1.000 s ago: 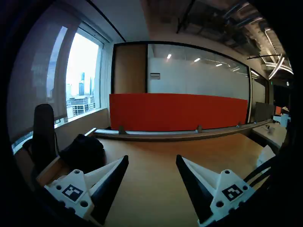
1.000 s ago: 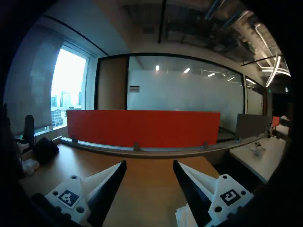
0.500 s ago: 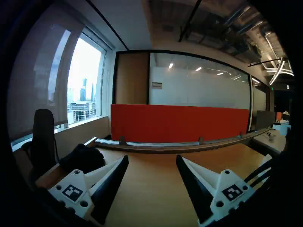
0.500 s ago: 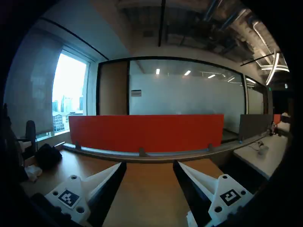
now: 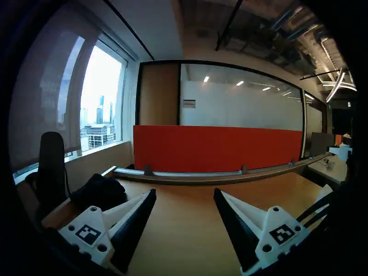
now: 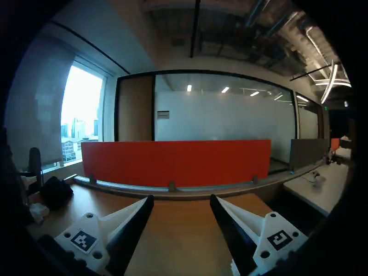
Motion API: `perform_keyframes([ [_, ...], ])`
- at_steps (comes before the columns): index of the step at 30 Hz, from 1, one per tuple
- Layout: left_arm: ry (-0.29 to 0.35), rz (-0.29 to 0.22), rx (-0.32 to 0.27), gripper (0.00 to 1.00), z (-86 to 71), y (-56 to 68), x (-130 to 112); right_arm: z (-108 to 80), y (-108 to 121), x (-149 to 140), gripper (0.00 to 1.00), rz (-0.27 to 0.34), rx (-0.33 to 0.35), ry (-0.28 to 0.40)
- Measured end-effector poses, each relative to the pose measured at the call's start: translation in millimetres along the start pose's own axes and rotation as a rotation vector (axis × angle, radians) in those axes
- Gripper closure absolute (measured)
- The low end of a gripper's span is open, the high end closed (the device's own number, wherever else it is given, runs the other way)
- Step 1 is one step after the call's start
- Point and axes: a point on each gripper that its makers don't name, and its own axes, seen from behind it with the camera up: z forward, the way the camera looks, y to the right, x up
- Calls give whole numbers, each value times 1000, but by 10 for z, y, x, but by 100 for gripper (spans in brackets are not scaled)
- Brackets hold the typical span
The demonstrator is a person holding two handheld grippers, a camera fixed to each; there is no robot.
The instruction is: Fold towel
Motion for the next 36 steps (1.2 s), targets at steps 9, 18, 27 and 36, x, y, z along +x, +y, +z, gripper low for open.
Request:
perform_keyframes([
  [9, 27, 1, -6, 7, 58, 35, -267, 11, -2, -188, 3, 4, -15, 20],
  [18, 42, 12, -15, 7, 92, 44, -637, 28, -2, -541, 1, -6, -23, 14],
  [27, 60, 40, -28, 7, 107, 61, -910, 38, -71, -752, 1, 0, -22, 13],
  [36, 75, 44, -6, 7, 90, 39, -1094, 25, -138, -751, 1, 2, -11, 10],
])
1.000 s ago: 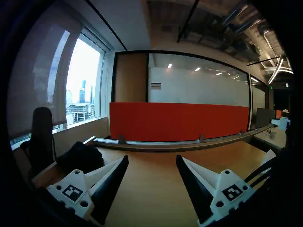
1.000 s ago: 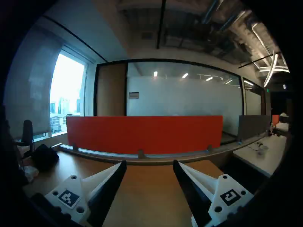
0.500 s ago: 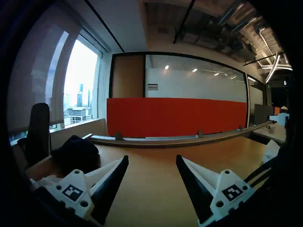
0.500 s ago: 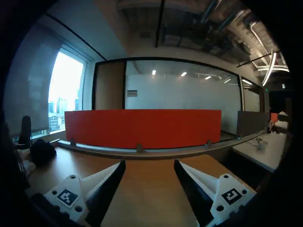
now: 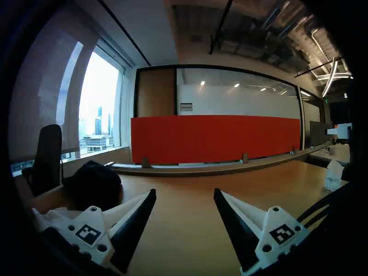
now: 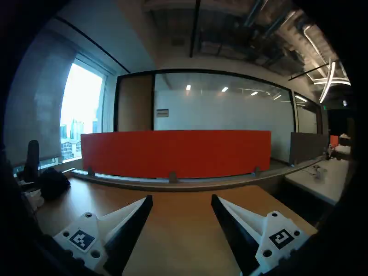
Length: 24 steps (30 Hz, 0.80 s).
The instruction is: Fold towel
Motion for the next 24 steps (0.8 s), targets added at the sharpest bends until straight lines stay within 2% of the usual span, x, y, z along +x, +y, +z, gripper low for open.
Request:
perform_keyframes([
  [9, 4, -3, 12, 7, 54, -32, -176, 47, -8, -1, 1, -12, -1, -2],
  [15, 10, -19, 13, 7, 109, -54, -279, 81, -64, 19, 1, -34, 6, 13],
  [24, 23, -12, 15, 7, 138, -111, -397, 101, -43, 19, 1, -35, 2, 37],
])
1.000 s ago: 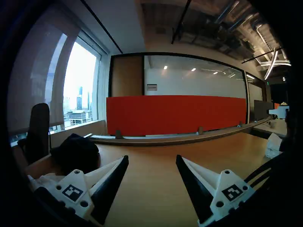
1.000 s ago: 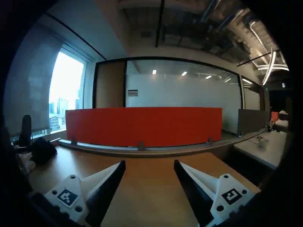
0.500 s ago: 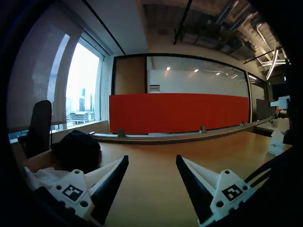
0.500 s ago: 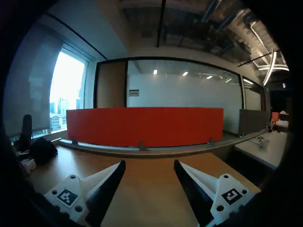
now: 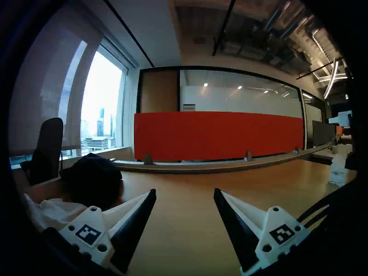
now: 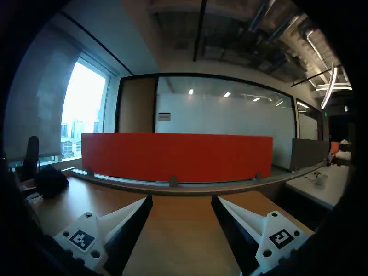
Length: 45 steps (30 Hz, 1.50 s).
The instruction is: Fold towel
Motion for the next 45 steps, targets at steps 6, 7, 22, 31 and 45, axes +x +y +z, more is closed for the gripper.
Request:
perform_keyframes([
  [6, 1, -6, 5, 7, 17, -56, -100, 6, 50, -15, 1, -4, -9, 11],
  [7, -1, -6, 5, 7, 17, -60, -116, 10, 54, -23, 1, -4, -10, 10],
  [22, -7, -3, 13, 7, 33, -102, -203, 40, 80, -13, 1, -16, -21, 8],
  [31, -8, -1, 10, 7, 24, -87, -204, 49, 92, -17, 1, -18, -27, 10],
  [45, -10, 1, 11, 7, 24, -87, -204, 108, 96, -69, 1, -62, -18, 0],
])
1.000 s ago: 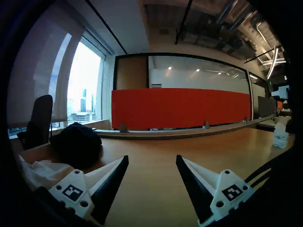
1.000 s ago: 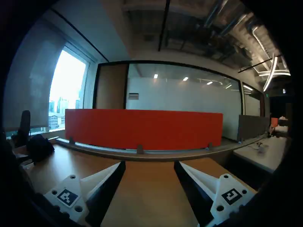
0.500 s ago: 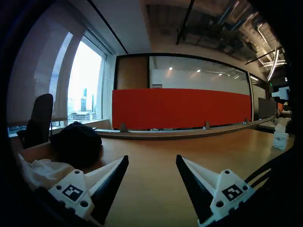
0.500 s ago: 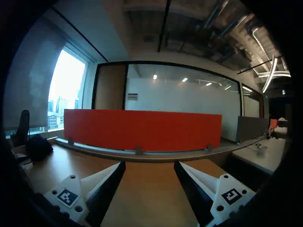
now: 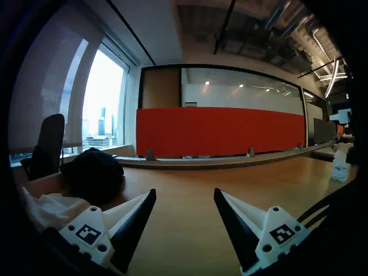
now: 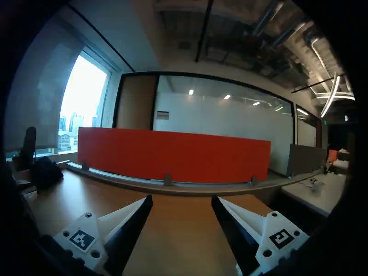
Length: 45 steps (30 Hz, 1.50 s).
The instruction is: Fold towel
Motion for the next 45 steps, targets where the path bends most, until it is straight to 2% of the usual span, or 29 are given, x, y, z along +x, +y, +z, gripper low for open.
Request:
perform_keyframes([
  [8, 0, 0, 0, 7, -3, -6, 0, -19, 66, -137, 1, 7, 4, 3],
  [15, 0, 0, 0, 7, -6, -8, 0, -51, 200, -426, 1, 48, -14, -2],
  [27, 0, 0, 0, 7, -6, -4, 4, -91, 245, -854, 1, 98, -4, -18],
  [45, 0, 0, 0, 7, -7, -2, 9, -91, 266, -1252, 1, 96, -11, -38],
])
